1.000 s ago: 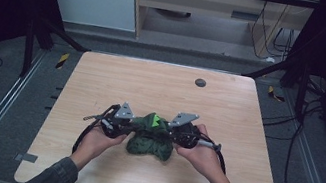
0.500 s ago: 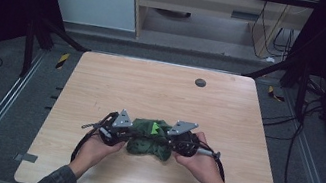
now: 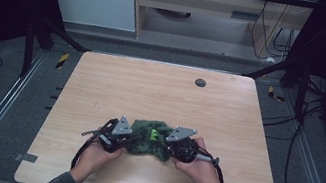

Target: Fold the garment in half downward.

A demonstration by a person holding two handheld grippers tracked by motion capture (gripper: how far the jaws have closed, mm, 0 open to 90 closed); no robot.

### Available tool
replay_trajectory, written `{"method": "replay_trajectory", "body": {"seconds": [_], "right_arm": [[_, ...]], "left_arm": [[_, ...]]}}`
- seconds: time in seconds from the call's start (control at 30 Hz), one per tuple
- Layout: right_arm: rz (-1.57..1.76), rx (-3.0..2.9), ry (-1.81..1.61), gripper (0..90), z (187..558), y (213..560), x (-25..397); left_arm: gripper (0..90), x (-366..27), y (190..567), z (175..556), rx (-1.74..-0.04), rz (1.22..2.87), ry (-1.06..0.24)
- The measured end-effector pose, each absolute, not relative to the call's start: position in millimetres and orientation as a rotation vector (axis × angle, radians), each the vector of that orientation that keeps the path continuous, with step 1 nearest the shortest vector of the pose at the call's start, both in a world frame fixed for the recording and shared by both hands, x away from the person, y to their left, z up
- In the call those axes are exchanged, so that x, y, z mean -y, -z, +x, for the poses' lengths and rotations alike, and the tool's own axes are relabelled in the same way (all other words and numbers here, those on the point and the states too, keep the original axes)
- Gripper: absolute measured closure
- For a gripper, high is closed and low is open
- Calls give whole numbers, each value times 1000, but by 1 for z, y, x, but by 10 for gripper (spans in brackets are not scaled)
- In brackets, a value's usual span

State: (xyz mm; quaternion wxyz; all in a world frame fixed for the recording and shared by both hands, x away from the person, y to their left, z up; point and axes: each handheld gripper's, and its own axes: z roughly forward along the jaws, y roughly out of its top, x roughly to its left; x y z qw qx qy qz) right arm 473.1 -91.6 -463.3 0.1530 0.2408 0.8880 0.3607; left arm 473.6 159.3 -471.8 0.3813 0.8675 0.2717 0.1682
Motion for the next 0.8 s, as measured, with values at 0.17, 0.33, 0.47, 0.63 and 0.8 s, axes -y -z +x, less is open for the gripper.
{"method": "replay_trajectory", "body": {"seconds": [0.17, 0.33, 0.47, 0.63, 0.8], "right_arm": [[692, -2545, -1028, 728, 470, 466, 92], [695, -2549, -1031, 691, 467, 467, 90], [686, -2551, -1016, 651, 463, 467, 89], [673, -2558, -1011, 603, 457, 470, 88], [652, -2561, -995, 576, 452, 472, 88]], "left_arm": [[823, -159, 478, 470, -692, 2217, -443], [783, -160, 480, 466, -695, 2203, -457], [742, -161, 482, 462, -698, 2191, -464], [730, -164, 485, 457, -700, 2185, -456], [717, -167, 490, 452, -709, 2179, -449]]}}
